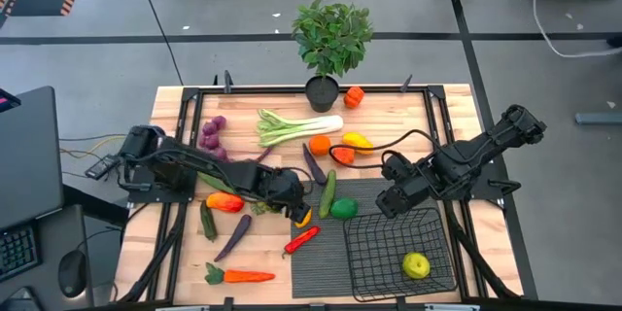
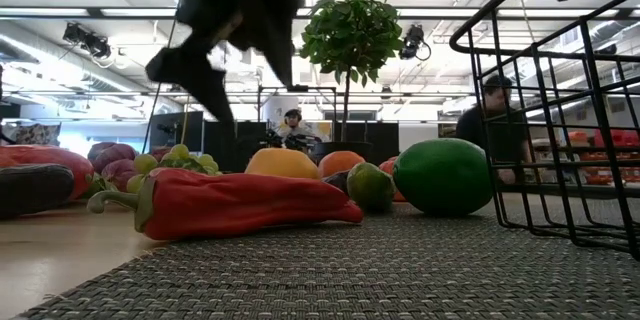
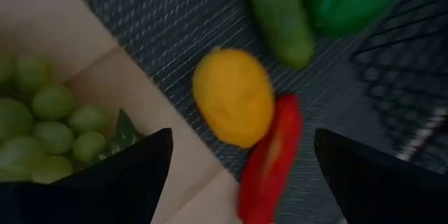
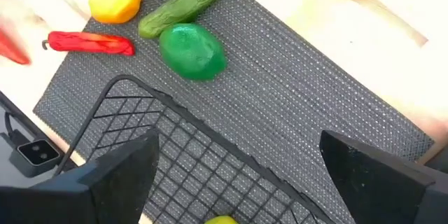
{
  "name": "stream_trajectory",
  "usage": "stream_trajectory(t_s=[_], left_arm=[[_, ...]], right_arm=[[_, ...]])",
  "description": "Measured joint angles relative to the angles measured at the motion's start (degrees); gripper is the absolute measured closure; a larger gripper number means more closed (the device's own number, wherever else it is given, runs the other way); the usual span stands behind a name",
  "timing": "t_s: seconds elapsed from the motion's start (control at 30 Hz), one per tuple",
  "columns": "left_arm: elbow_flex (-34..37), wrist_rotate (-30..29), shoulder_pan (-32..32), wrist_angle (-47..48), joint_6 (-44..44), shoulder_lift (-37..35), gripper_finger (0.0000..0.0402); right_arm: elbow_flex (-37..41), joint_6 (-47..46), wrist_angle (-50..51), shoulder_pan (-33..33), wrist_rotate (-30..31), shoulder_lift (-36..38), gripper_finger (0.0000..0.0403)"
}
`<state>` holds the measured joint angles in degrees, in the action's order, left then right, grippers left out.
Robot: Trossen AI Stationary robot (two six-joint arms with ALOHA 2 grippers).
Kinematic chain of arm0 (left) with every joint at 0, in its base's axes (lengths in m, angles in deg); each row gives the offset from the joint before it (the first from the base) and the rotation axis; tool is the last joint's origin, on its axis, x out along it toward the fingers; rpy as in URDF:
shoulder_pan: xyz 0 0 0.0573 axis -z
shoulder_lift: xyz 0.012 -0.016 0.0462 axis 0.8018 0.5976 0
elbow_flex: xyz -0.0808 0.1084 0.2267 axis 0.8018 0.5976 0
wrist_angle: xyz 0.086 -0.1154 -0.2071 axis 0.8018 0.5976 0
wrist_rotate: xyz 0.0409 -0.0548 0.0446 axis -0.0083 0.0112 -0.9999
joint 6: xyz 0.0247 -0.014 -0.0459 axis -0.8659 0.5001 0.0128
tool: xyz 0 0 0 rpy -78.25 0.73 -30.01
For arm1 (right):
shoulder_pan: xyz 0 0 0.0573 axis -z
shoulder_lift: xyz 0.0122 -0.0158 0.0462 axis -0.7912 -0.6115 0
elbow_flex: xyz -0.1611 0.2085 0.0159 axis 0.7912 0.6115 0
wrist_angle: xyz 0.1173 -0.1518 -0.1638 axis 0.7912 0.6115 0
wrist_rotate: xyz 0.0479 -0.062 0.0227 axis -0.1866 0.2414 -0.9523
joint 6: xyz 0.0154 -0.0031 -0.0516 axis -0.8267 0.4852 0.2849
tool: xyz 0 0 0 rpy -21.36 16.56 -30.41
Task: Build produce basket
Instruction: Put the yellow lemon into the black wire basket
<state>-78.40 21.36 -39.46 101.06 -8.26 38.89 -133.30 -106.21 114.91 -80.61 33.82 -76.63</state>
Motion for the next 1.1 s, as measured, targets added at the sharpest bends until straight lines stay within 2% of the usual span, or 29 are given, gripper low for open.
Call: stream_trajectory(t_s=[0.2,0.43,0.93,1.1], left_arm=[[0.0,1.0,0.7,-0.9,-0.2,4.6,0.0047],[0.0,0.9,0.2,-7.7,-1.7,4.8,0.0047],[0.0,0.7,0.4,-8.9,-2.0,10.5,0.0048],[0.0,1.0,0.2,-9.7,-2.4,10.6,0.0074]], right_arm=[[0.0,-0.3,0.0,0.5,0.0,0.0,0.0008],[0.0,-1.7,-0.4,1.6,-0.4,0.0,0.0008],[0.0,-1.7,-1.6,5.8,-2.3,0.0,0.0008],[0.0,-0.6,-1.9,6.4,-3.7,0.0,0.0014]])
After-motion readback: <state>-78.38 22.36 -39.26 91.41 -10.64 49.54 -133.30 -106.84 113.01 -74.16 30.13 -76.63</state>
